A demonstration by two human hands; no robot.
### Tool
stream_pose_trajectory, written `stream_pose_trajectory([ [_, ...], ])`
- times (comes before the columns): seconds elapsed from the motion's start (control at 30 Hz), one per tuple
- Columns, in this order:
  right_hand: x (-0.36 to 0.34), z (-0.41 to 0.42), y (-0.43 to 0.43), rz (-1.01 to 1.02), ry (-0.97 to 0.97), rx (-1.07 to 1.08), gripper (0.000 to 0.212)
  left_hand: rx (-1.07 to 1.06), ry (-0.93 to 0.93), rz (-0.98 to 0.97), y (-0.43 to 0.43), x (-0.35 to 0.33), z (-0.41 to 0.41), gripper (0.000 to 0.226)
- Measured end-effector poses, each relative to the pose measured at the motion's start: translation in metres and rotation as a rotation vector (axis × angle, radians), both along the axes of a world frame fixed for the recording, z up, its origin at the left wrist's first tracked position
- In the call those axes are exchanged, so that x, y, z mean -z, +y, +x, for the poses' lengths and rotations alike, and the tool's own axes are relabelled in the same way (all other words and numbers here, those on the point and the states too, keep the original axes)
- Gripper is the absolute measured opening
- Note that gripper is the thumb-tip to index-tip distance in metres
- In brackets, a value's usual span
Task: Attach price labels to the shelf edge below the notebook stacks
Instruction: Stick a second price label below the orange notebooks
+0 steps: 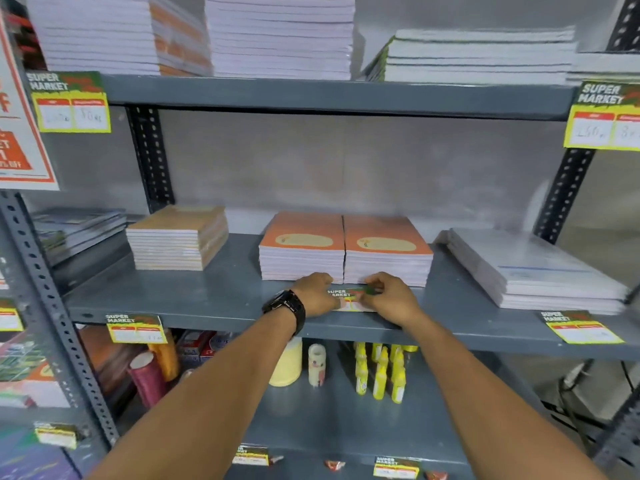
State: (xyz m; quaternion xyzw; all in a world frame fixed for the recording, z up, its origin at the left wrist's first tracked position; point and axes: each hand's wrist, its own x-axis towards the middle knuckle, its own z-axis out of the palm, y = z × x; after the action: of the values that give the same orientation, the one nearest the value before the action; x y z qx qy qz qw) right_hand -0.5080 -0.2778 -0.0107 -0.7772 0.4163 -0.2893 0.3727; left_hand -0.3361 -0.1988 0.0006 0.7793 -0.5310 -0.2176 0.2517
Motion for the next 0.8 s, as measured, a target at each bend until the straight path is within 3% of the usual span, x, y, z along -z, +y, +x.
stream_pose_trajectory([
  [0.13, 0.002, 0.000, 0.001, 0.015, -0.097, -0.009, 0.038, -0.074, 0.091, -0.117, -0.008, 0.005, -0.005, 0.055],
  [0.27, 0.001, -0.007, 0.004, 0.049, -0.250, -0.015, 0.034, -0.099, 0.335, -0.351, -0.007, 0.006, -0.010, 0.025],
  [0.37, -0.001, -0.016, 0.007, 0.065, -0.287, -0.053, 0.019, -0.045, 0.387, -0.444, 0.003, 0.001, -0.015, 0.026],
  [0.43, -0.004, -0.024, 0.014, 0.053, -0.270, -0.089, 0.009, 0.005, 0.392, -0.481, 0.012, -0.002, -0.018, 0.024],
  [0.6, -0.004, -0.043, 0.040, -0.067, -0.127, -0.186, 0.007, 0.140, 0.406, -0.510, 0.045, -0.001, -0.028, 0.018],
  [0.7, 0.001, -0.050, 0.053, -0.127, -0.052, -0.202, 0.004, 0.127, 0.391, -0.493, 0.061, 0.009, -0.036, 0.012],
  [0.8, 0.011, -0.049, 0.060, -0.194, 0.017, -0.176, 0.006, 0.068, 0.256, -0.491, 0.064, 0.024, -0.041, 0.011],
])
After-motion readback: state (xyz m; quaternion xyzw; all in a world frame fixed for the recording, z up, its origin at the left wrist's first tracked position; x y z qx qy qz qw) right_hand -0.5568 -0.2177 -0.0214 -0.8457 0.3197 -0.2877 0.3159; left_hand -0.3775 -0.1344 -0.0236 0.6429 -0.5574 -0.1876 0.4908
